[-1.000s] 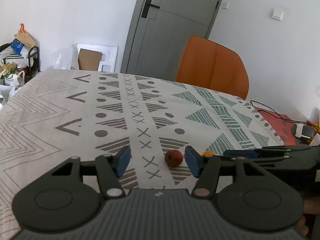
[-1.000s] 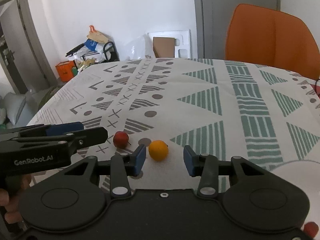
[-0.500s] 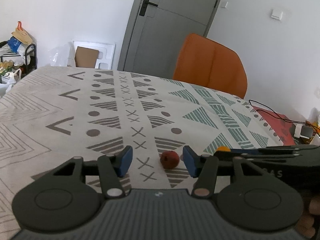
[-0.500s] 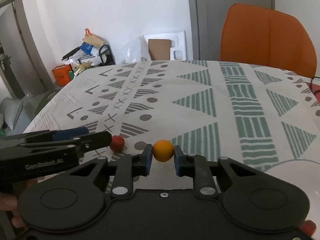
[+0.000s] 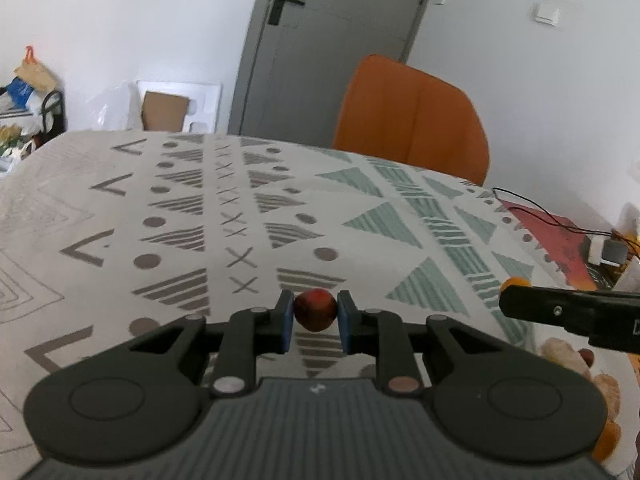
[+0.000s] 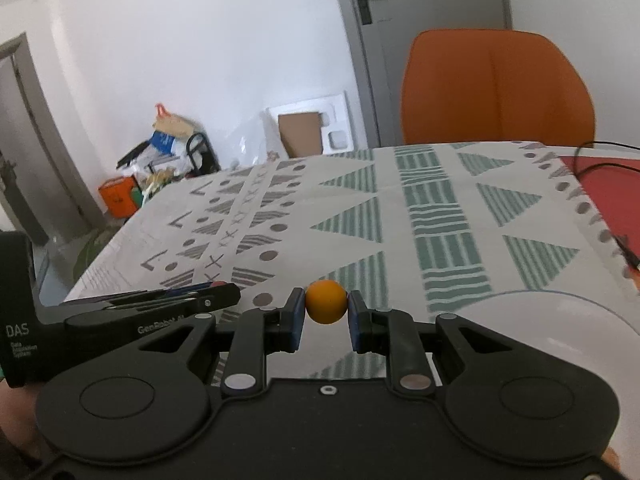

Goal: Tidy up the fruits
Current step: 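Grasp the small orange fruit with the right tool while the left tool grasps the small red fruit, then carry both small fruits onto the white plate and open both tools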

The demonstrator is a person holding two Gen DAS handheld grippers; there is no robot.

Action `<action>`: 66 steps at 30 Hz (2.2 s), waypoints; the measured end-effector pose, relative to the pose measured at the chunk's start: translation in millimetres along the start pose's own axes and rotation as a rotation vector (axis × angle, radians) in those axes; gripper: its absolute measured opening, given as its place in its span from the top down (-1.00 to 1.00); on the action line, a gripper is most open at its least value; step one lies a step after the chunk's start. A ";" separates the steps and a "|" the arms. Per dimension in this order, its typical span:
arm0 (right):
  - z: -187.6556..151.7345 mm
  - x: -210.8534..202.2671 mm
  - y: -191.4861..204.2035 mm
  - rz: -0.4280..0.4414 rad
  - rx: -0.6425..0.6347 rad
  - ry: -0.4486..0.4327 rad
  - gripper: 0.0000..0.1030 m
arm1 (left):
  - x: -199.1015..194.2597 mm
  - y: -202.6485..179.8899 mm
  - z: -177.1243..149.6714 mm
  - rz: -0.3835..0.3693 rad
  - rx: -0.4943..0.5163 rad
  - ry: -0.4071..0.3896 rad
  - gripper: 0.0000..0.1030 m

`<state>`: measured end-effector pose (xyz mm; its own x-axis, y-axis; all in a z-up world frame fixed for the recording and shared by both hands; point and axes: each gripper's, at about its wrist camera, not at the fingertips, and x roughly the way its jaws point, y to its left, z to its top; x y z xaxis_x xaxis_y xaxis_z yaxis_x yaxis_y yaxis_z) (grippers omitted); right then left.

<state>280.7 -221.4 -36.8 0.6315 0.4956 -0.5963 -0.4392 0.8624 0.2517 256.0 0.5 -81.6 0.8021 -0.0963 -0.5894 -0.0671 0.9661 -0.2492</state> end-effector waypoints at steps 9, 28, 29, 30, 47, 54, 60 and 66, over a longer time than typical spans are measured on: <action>-13.4 -30.4 -31.6 -0.042 0.061 -0.047 0.59 | -16.4 -35.3 -0.7 -0.054 0.055 -0.026 0.59; -46.1 -75.8 -93.1 -0.117 0.164 -0.094 0.59 | -18.3 -101.2 -6.0 -0.133 0.148 -0.031 0.59; -48.0 -77.9 -95.7 -0.118 0.168 -0.096 0.59 | -17.8 -104.2 -6.5 -0.137 0.153 -0.030 0.59; -49.2 -79.5 -98.0 -0.119 0.171 -0.097 0.59 | -17.1 -108.0 -6.9 -0.141 0.158 -0.029 0.59; -64.6 -109.5 -147.6 -0.138 0.288 -0.165 0.37 | -7.2 -163.2 -10.0 -0.211 0.258 -0.022 0.59; -69.3 -108.4 -152.0 -0.128 0.291 -0.154 0.37 | -0.7 -183.2 -12.8 -0.237 0.298 -0.008 0.59; -72.5 -108.4 -155.4 -0.122 0.300 -0.152 0.37 | 3.9 -195.9 -10.3 -0.253 0.324 -0.008 0.59; -76.0 -103.6 -156.1 -0.103 0.301 -0.139 0.37 | 5.7 -207.8 -6.8 -0.276 0.341 -0.007 0.57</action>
<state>235.3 -415.2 -72.1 0.7530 0.3958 -0.5257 -0.1738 0.8901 0.4212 270.6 -202.5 -38.5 0.7664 -0.3619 -0.5307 0.3497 0.9281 -0.1278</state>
